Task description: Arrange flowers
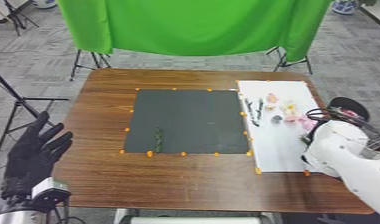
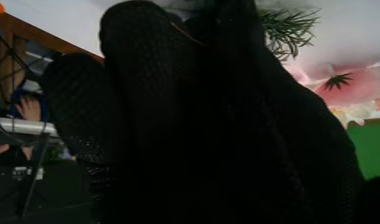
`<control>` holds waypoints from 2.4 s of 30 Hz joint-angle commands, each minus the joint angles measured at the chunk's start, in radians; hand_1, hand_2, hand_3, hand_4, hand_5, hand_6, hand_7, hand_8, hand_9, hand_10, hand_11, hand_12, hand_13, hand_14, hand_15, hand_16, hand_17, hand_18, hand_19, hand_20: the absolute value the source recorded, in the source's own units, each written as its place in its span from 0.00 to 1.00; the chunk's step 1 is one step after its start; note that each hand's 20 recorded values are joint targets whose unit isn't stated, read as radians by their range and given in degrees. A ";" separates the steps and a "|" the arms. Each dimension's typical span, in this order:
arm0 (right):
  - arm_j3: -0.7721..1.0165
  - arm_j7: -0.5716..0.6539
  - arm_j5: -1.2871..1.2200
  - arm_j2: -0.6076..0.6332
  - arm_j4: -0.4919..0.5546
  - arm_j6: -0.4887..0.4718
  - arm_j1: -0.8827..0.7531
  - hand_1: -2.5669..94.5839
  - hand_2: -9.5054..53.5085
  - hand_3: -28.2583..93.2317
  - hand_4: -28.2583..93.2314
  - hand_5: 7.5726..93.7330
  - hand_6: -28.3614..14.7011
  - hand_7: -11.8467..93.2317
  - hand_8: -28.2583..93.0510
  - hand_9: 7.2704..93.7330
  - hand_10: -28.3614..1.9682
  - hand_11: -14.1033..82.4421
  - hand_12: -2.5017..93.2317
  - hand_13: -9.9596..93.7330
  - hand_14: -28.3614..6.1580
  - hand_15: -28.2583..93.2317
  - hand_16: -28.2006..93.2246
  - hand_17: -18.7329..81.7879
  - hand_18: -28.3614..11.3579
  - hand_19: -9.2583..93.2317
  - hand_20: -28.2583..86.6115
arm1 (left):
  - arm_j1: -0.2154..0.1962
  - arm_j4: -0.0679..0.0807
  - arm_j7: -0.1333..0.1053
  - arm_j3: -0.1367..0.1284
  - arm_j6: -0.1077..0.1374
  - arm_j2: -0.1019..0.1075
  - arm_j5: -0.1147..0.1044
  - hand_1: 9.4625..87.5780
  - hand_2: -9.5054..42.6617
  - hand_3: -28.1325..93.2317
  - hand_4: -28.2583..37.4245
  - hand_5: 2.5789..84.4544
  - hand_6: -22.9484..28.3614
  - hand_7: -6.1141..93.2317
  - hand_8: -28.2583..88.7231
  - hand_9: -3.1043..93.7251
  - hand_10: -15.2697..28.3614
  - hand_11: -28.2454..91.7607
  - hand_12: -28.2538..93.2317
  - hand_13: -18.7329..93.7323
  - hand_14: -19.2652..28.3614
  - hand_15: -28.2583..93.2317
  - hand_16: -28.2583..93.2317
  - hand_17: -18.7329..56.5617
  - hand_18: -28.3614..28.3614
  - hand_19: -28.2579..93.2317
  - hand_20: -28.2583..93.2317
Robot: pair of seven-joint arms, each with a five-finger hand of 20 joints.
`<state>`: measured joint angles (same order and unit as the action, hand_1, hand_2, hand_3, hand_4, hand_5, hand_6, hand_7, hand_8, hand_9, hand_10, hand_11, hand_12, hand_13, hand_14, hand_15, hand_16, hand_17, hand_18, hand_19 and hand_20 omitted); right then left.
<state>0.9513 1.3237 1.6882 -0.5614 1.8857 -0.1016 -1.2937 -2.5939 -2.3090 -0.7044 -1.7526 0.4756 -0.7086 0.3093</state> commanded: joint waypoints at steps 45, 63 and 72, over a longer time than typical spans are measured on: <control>-0.447 -0.114 0.052 -0.605 -0.115 0.011 0.463 0.69 0.00 0.82 0.00 0.89 0.53 0.25 0.34 1.00 0.59 0.37 0.29 1.00 0.64 0.58 0.38 0.89 0.56 1.00 0.17 | 0.096 -0.006 0.235 -0.062 -0.050 -0.109 0.156 0.26 0.31 0.75 0.11 0.35 0.56 0.15 0.17 0.32 0.75 0.43 0.33 0.33 0.94 0.66 0.14 0.13 0.95 0.63 0.27; -0.506 -0.091 0.051 -0.680 -0.222 0.035 0.453 0.68 0.00 0.82 0.01 0.88 0.53 0.25 0.34 1.00 0.60 0.38 0.28 1.00 0.64 0.58 0.38 0.89 0.55 1.00 0.20 | 0.222 0.034 0.324 -0.002 -0.111 -0.166 0.224 0.26 0.31 0.76 0.11 0.35 0.56 0.15 0.17 0.32 0.75 0.43 0.33 0.33 0.94 0.66 0.14 0.13 0.95 0.63 0.27; -0.547 -0.108 0.055 -0.710 -0.247 0.037 0.478 0.68 0.00 0.81 0.00 0.88 0.53 0.25 0.33 1.00 0.60 0.37 0.28 1.00 0.64 0.58 0.38 0.89 0.55 1.00 0.20 | 0.264 0.048 0.330 0.023 -0.124 -0.167 0.231 0.26 0.31 0.76 0.11 0.35 0.56 0.15 0.17 0.32 0.75 0.43 0.32 0.33 0.94 0.66 0.14 0.13 0.95 0.63 0.28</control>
<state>0.4206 1.2329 1.7260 -1.2350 1.6458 -0.0685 -0.8311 -2.3546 -2.2688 -0.3920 -1.7407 0.3723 -0.8637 0.5267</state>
